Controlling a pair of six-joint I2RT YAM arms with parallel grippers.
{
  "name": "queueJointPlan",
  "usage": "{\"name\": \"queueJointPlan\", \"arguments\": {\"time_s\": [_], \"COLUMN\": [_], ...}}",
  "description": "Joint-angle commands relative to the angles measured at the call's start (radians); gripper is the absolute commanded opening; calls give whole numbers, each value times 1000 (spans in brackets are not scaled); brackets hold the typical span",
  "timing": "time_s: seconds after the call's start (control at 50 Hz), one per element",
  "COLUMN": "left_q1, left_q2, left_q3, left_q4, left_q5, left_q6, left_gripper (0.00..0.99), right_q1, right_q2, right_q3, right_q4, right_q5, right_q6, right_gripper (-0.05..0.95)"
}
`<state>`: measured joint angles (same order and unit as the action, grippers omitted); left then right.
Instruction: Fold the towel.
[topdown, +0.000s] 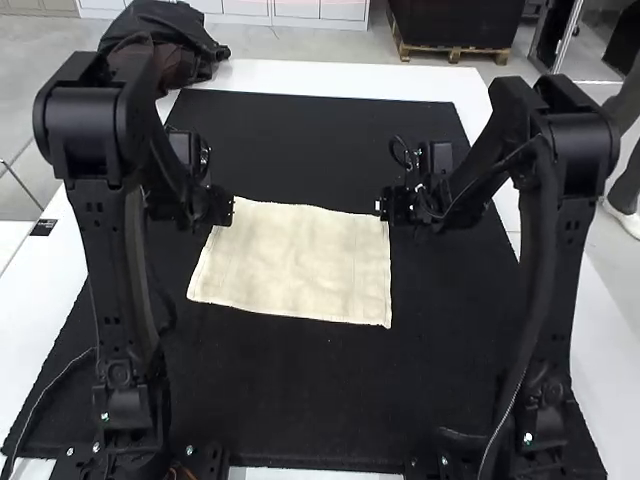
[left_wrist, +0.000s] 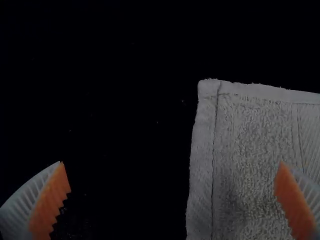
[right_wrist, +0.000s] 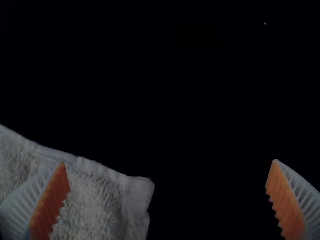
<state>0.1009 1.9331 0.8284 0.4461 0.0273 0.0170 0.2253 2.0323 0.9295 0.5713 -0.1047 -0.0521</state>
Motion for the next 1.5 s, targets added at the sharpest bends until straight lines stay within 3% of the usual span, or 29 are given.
{"name": "queueJointPlan", "arguments": {"time_s": [0.0, 0.3, 0.88, 1.36, 1.42, 1.48], "left_q1": [6, 6, 8, 11, 10, 8], "left_q2": [15, 40, 115, 145, 147, 148], "left_q3": [34, 52, 140, 141, 140, 136], "left_q4": [9, 11, -18, -44, -46, -46], "left_q5": [13, 13, 13, 11, 11, 11], "left_q6": [-9, -11, -5, -3, -5, -3], "left_gripper": [961, 961, 959, 957, 911, 826], "right_q1": [31, 65, 55, 59, 60, 62], "right_q2": [14, 22, 22, 35, 35, 35], "right_q3": [31, 51, 45, 26, 25, 23], "right_q4": [-2, -108, -188, -191, -191, -191], "right_q5": [3, 5, 3, -12, -12, -12], "right_q6": [9, 8, 37, 43, 43, 43], "right_gripper": [908, 908, 908, 910, 905, 813]}}
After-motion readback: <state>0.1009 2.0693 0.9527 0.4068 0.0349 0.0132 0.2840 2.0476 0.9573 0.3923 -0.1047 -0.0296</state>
